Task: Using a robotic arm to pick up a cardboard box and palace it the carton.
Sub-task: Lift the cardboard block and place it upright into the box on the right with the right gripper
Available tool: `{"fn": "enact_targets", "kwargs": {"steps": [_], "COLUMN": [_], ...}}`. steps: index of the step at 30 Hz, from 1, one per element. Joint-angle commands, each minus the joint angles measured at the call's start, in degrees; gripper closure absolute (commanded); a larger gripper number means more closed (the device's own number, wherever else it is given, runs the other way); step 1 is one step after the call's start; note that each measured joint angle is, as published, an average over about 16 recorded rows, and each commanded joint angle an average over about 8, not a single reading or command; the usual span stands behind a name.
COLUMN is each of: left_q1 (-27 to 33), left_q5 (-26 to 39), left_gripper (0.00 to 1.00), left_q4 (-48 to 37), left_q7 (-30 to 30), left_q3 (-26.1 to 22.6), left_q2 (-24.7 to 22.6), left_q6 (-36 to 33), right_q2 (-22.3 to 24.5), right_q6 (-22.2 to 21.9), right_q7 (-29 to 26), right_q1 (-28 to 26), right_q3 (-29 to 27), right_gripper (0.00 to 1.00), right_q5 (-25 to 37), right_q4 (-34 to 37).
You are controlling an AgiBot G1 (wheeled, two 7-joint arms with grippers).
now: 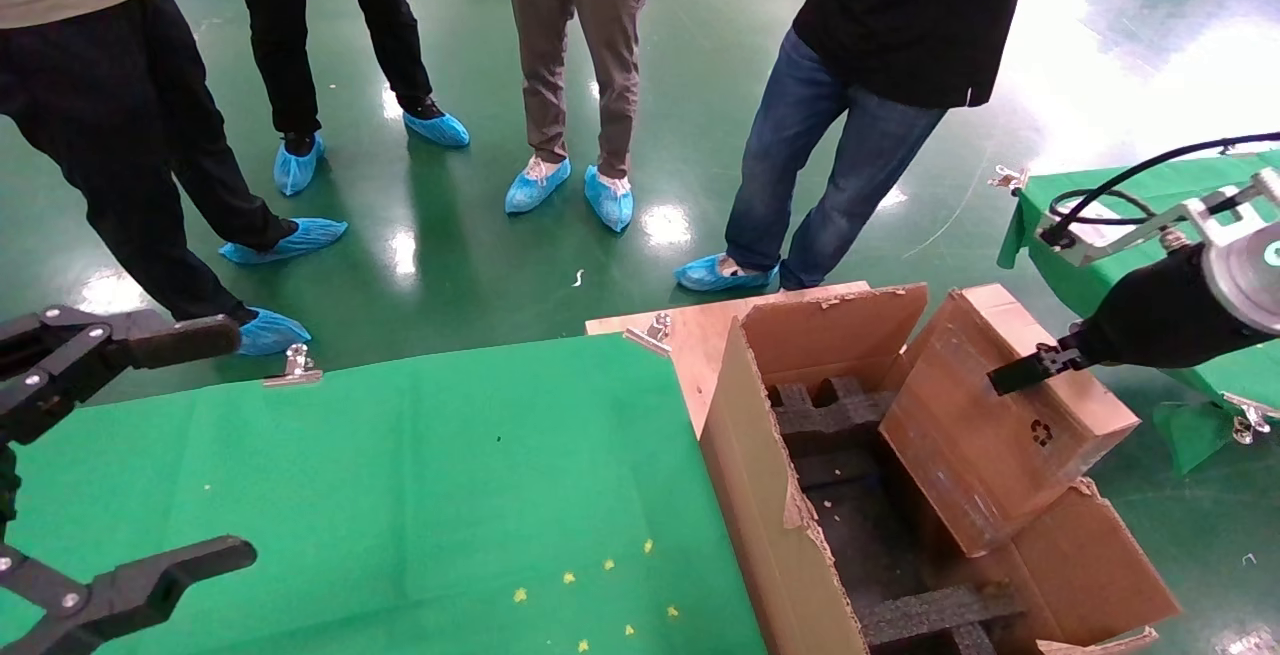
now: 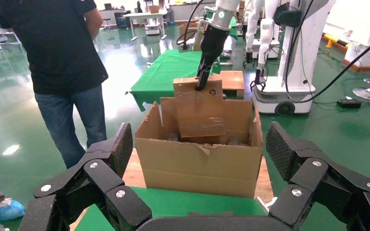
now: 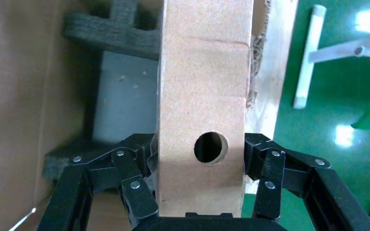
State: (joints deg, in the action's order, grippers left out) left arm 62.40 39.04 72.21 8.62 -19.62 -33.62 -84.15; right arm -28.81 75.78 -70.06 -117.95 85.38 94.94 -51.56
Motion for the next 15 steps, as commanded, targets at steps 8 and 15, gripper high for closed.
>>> {"fn": "enact_targets", "kwargs": {"steps": [8,15], "left_q1": [0.0,0.0], "left_q5": [0.0,0.0], "left_gripper": [0.00,0.00], "left_q4": [0.0,0.0], "left_q7": [0.0,0.0], "left_q3": [0.0,0.0], "left_q2": [0.0,0.0], "left_q6": [0.0,0.0], "right_q2": [1.2,2.0], "right_q6": [-2.8,-3.2], "right_q7": [-11.9,-17.1], "right_q1": [1.6,2.5], "right_q3": [1.6,2.5], "right_gripper": [1.00,1.00], "right_q5": [5.4,7.9], "right_q4": [-8.2,-11.6]}}
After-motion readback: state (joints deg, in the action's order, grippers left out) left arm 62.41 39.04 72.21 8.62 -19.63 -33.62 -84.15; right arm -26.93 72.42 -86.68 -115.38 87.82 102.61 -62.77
